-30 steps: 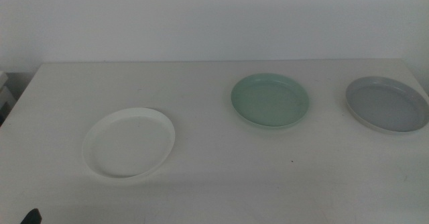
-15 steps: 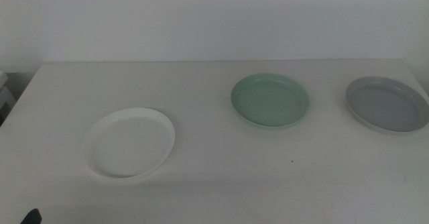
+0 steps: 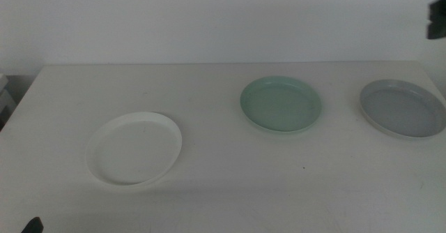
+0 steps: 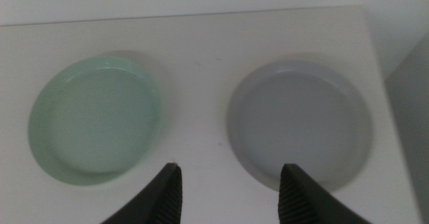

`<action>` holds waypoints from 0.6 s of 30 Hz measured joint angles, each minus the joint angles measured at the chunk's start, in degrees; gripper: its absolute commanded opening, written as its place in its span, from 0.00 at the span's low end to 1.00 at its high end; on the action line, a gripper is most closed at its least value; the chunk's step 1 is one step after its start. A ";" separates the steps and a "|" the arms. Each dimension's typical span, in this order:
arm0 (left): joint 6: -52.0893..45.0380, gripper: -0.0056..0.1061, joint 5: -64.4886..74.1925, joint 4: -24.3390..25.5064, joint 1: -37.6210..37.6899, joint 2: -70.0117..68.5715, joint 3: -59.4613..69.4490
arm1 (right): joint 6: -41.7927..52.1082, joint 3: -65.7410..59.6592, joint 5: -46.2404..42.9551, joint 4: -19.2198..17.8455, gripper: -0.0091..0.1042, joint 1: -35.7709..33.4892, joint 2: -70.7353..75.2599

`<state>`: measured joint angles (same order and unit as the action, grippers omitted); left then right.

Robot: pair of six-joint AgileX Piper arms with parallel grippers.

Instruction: Stack the three bowls on top of each other.

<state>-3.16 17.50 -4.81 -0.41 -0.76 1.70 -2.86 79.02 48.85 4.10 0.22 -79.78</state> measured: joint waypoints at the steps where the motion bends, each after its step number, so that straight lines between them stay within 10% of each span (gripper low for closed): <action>1: 0.00 0.99 0.00 0.00 0.00 0.00 0.00 | -0.06 1.59 0.60 0.70 0.42 0.00 -2.24; 9: 0.00 0.99 0.00 0.05 0.00 0.00 0.00 | 4.98 16.12 5.24 7.88 0.42 -2.35 -20.54; 18: 0.00 0.99 0.00 0.05 0.00 0.00 0.05 | 5.35 26.41 7.33 7.62 0.42 -6.59 -39.03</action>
<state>-3.16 17.50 -4.76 -0.41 -0.76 1.75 2.49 105.43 56.18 11.72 -6.37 -118.82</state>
